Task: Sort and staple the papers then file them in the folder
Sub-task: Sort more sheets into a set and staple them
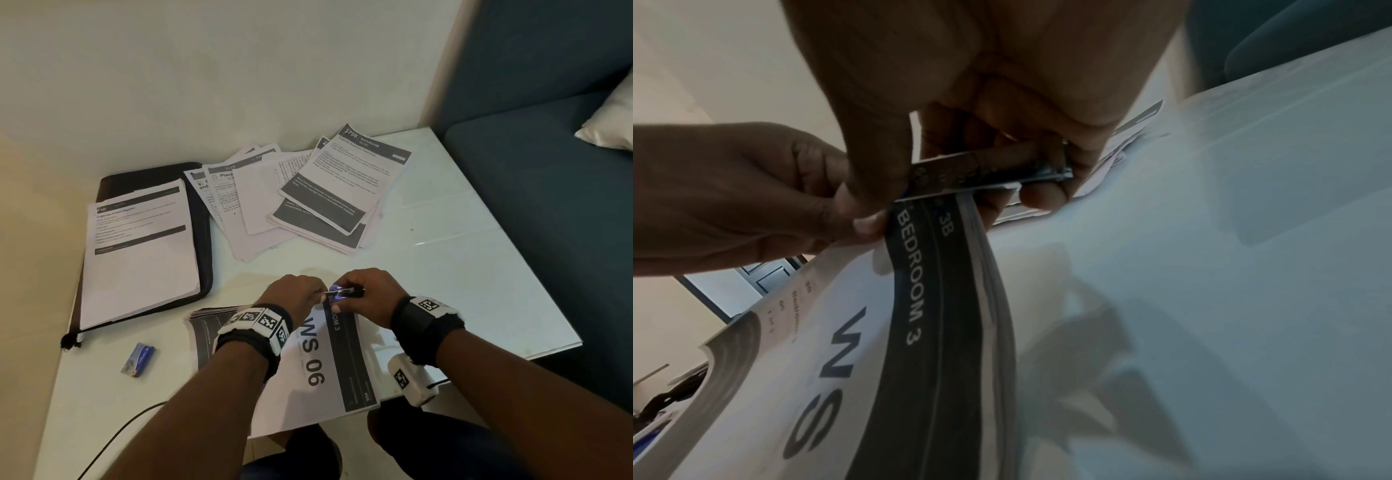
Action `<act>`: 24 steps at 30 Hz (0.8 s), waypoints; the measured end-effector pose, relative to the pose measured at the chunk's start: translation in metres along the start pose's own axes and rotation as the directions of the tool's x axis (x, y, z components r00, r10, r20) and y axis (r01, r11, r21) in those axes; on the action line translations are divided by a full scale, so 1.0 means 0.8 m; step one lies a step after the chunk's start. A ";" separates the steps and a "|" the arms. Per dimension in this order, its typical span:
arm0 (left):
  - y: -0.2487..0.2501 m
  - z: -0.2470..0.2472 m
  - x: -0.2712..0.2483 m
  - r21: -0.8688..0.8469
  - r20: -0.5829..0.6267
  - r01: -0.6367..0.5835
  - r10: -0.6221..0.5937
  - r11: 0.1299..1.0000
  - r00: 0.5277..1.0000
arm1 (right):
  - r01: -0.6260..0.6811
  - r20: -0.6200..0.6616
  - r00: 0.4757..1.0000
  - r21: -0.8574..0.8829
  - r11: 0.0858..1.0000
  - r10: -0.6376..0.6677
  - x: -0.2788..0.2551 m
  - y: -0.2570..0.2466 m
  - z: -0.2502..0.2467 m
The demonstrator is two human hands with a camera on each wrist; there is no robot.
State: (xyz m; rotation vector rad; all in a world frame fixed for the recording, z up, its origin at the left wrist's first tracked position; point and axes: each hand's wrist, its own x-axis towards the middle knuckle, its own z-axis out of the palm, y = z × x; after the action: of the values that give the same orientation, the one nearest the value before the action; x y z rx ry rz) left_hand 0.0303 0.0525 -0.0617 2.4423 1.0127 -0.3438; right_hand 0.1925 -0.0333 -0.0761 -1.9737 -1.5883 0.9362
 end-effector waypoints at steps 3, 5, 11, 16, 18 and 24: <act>0.004 -0.001 -0.001 0.001 0.013 -0.022 0.022 1.000 1.000 | -0.009 -0.012 1.000 -0.037 0.999 0.008 0.000 0.000 -0.001; 0.005 -0.001 -0.001 0.017 0.011 -0.033 0.033 0.999 0.999 | -0.010 -0.014 1.000 -0.051 0.999 0.009 0.000 0.001 -0.001; 0.004 -0.002 -0.003 0.029 -0.008 -0.037 0.037 0.999 0.999 | 0.000 0.025 1.000 -0.045 0.999 0.001 0.000 0.001 -0.003; 0.003 -0.002 -0.003 0.028 0.027 -0.026 0.025 0.999 0.999 | 0.004 -0.002 1.000 -0.068 0.998 -0.004 0.002 0.001 0.002; 0.002 0.000 -0.003 0.030 0.033 -0.027 0.026 0.999 0.999 | 0.014 -0.008 1.000 -0.085 0.996 -0.014 0.002 0.002 0.003; 0.000 -0.002 -0.003 0.040 0.001 -0.018 0.018 0.999 1.000 | 0.006 0.043 0.999 -0.050 0.999 -0.004 0.001 0.000 0.006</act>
State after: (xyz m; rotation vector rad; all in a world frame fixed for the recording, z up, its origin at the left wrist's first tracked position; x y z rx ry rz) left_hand 0.0286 0.0518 -0.0594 2.4856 0.9916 -0.3625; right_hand 0.1895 -0.0328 -0.0797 -1.9952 -1.6549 0.9513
